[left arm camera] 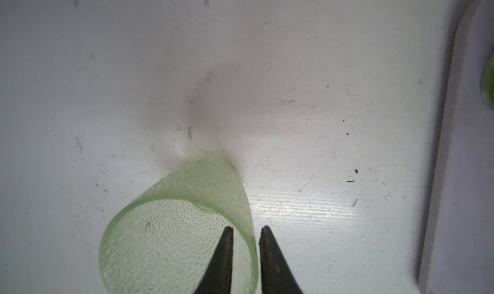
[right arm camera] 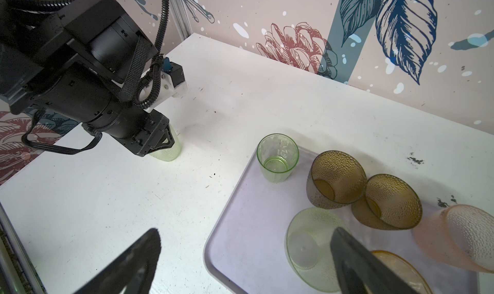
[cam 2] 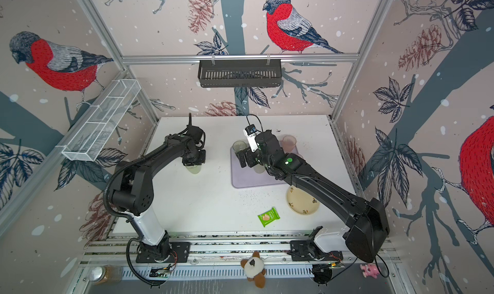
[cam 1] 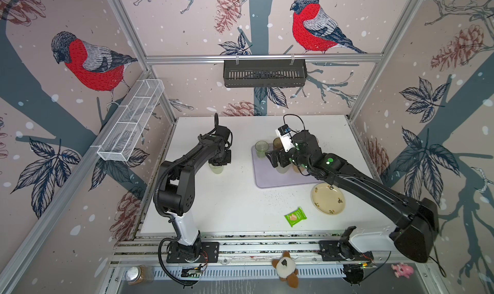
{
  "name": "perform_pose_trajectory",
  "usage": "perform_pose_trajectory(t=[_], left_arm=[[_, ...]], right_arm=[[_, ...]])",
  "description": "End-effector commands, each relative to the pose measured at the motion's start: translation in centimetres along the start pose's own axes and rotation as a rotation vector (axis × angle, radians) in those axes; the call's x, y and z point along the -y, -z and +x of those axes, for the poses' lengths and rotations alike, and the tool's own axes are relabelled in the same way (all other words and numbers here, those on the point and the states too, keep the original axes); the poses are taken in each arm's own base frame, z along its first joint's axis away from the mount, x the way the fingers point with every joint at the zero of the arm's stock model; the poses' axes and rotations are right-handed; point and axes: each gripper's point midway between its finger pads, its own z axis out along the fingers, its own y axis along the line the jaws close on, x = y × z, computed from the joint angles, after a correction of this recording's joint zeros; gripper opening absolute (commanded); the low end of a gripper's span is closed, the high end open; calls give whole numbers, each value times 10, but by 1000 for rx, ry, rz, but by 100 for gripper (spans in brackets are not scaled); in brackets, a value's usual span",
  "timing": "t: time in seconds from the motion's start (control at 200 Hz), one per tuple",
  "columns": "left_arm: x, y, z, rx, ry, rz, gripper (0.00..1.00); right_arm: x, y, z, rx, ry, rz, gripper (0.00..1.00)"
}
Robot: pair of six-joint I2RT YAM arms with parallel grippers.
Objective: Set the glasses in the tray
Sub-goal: 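Close the left gripper on the rim of the pale green cup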
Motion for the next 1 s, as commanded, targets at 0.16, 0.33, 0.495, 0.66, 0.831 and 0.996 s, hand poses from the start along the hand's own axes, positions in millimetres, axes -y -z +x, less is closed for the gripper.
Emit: perform_pose_trajectory(t=[0.16, 0.33, 0.495, 0.66, 0.831, 0.996], left_arm=[[2, 0, -5, 12, 7, 12, 19], [2, 1, -5, 11, 9, 12, 18], [2, 1, -5, 12, 9, 12, 15], [3, 1, -6, 13, 14, 16, 14], [3, 1, -6, 12, 15, 19, 13], [4, 1, -5, 12, 15, 20, 12]], right_arm=[[0, 0, -7, 22, 0, -2, 100], [0, 1, -8, 25, 0, -2, 99], [0, 0, -7, 23, -2, -2, 99], [0, 2, -7, 26, -5, -2, 99], [0, 3, -7, 27, -6, -1, 100], [1, 4, -7, 29, -6, 0, 99]])
